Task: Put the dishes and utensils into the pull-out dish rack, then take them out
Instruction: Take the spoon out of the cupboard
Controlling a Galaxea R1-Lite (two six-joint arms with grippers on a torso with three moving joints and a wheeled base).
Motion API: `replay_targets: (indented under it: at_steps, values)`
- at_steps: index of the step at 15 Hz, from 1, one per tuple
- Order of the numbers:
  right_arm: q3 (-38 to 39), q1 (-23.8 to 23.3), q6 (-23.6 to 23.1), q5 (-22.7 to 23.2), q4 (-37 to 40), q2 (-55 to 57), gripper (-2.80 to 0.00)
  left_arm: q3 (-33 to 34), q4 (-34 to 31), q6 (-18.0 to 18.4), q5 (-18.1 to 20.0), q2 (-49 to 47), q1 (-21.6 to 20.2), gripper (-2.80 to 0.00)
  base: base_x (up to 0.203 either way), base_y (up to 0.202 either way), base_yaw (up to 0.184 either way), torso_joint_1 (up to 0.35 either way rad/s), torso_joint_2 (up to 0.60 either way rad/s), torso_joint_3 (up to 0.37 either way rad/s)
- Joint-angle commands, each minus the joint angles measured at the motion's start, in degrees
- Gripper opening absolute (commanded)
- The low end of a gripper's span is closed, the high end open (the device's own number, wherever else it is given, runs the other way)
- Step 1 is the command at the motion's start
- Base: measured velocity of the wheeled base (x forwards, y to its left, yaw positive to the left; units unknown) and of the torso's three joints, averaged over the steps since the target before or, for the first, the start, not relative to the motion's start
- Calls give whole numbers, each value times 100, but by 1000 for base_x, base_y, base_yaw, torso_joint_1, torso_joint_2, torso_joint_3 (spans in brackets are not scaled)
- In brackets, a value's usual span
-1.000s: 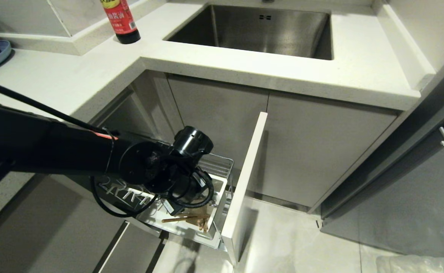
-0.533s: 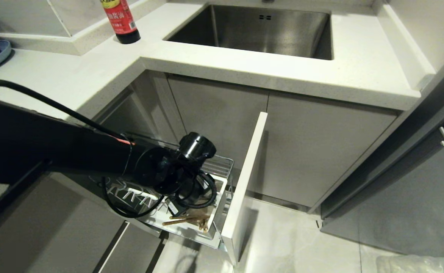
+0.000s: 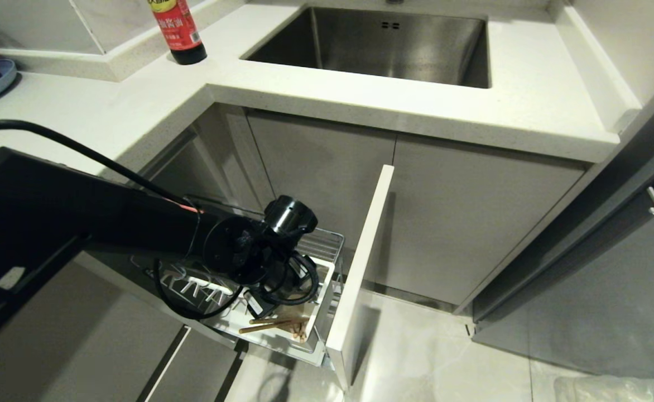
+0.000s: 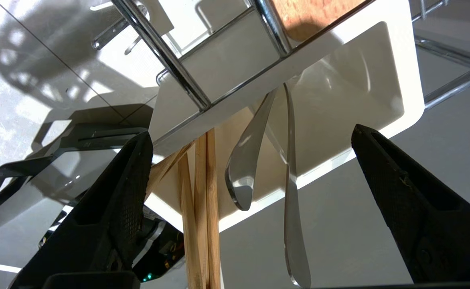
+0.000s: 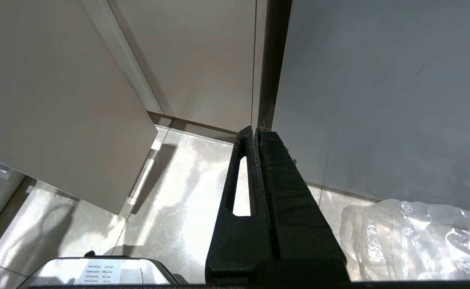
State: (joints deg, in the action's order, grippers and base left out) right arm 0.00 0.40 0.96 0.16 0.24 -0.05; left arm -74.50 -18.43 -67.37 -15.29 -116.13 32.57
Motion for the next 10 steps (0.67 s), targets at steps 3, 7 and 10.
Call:
replay_targets:
  at_steps: [3,7,10]
  values:
    - [-1,4,0,2,2,-4,-280,-22,-38,-40,-9,11,12,-280,0,0,0,0,0,0]
    - [-1,4,0,2,2,3,-280,-38,-55,-40,114,29,21,-280,0,0,0,0,0,0]
    - [0,4,0,2,2,1,-280,-30,-55,-40,114,29,21,-280,0,0,0,0,0,0]
